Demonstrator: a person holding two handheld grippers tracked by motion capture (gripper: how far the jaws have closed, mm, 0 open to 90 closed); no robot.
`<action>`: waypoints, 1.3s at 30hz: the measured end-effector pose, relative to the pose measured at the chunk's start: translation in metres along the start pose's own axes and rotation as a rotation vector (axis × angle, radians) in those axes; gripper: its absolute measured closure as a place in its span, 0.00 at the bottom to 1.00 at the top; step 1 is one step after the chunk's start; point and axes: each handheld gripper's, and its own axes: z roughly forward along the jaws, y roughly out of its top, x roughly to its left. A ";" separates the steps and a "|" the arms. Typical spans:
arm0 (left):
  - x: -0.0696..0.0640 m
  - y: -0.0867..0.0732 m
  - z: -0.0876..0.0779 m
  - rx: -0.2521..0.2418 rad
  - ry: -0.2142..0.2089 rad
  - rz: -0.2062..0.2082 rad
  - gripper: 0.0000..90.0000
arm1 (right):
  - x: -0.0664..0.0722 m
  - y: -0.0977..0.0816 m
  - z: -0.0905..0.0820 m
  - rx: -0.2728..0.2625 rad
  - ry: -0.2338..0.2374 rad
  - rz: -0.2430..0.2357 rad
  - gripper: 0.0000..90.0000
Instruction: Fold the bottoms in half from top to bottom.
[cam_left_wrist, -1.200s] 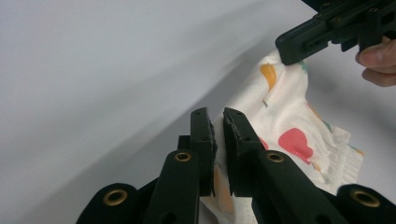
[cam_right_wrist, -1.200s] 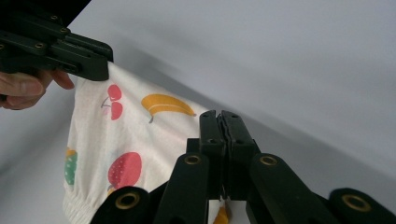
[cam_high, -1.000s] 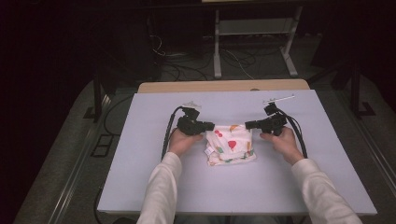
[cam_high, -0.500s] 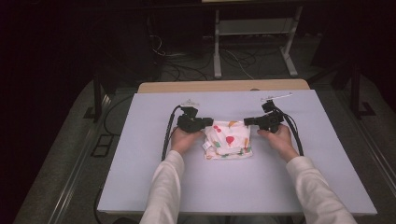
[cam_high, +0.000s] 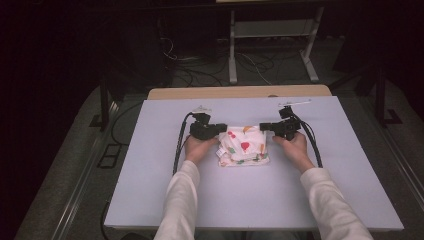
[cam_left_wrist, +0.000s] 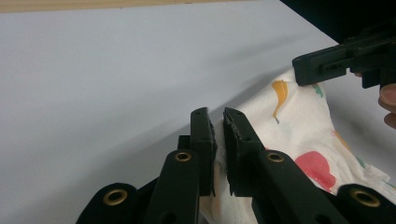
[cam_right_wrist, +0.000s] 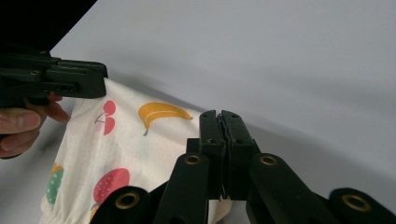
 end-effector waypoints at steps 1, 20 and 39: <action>0.000 0.000 0.000 -0.001 -0.002 -0.003 0.90 | 0.000 0.000 0.000 0.001 -0.002 0.001 0.96; 0.011 0.003 -0.016 -0.036 -0.004 -0.109 0.13 | -0.002 -0.001 -0.012 -0.042 0.139 -0.053 0.15; 0.004 0.015 -0.057 -0.056 0.058 -0.024 0.00 | 0.018 -0.003 -0.036 -0.050 0.071 -0.152 0.00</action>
